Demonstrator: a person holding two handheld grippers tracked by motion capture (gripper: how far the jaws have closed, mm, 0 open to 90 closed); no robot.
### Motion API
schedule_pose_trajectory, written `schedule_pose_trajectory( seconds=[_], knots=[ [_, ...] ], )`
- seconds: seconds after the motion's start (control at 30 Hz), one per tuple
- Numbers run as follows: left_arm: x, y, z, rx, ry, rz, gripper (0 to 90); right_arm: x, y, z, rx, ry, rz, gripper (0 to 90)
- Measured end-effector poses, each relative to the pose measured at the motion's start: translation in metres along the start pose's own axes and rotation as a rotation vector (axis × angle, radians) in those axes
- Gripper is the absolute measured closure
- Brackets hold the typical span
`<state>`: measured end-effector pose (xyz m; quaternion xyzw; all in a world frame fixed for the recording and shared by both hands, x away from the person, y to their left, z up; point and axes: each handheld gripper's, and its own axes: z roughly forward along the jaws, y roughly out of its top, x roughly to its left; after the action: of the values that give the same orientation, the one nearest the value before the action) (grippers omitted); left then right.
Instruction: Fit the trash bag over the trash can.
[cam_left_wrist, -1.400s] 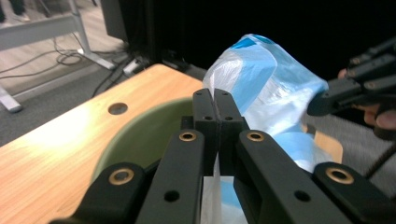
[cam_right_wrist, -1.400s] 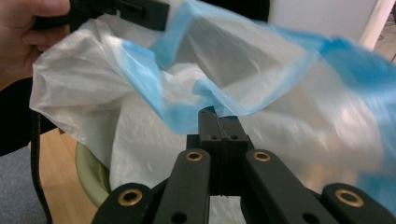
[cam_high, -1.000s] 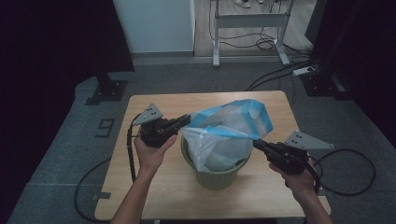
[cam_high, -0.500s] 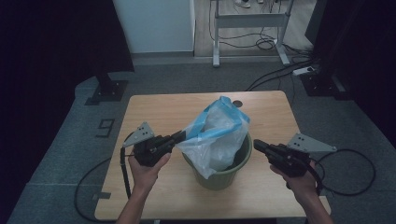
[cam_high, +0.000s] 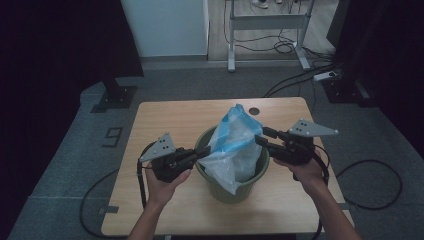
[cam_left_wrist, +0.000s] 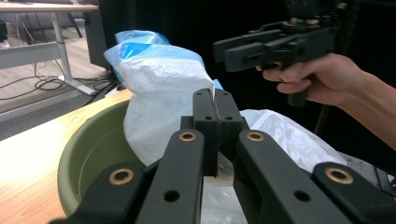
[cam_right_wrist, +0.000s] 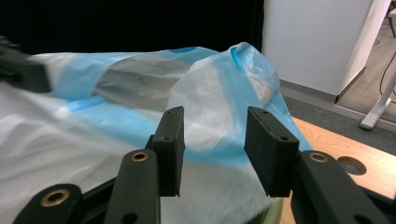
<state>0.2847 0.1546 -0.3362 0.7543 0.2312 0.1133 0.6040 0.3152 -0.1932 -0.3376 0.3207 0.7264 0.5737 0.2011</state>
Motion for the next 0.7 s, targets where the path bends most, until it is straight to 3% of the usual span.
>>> schedule_pose_trajectory(
  seconds=[0.23,0.37,0.7],
  knots=[
    [0.004,-0.003,-0.001,-0.005,-0.008,-0.016,90.0,-0.021,0.003,0.022,0.031,-0.025,0.023,53.6],
    [0.004,-0.003,0.000,-0.001,-0.013,-0.014,90.0,-0.030,0.002,0.031,0.033,-0.013,0.033,53.4],
    [0.004,-0.001,0.002,0.003,-0.017,-0.014,90.0,-0.033,0.007,0.045,0.038,0.012,0.032,50.2]
  ],
)
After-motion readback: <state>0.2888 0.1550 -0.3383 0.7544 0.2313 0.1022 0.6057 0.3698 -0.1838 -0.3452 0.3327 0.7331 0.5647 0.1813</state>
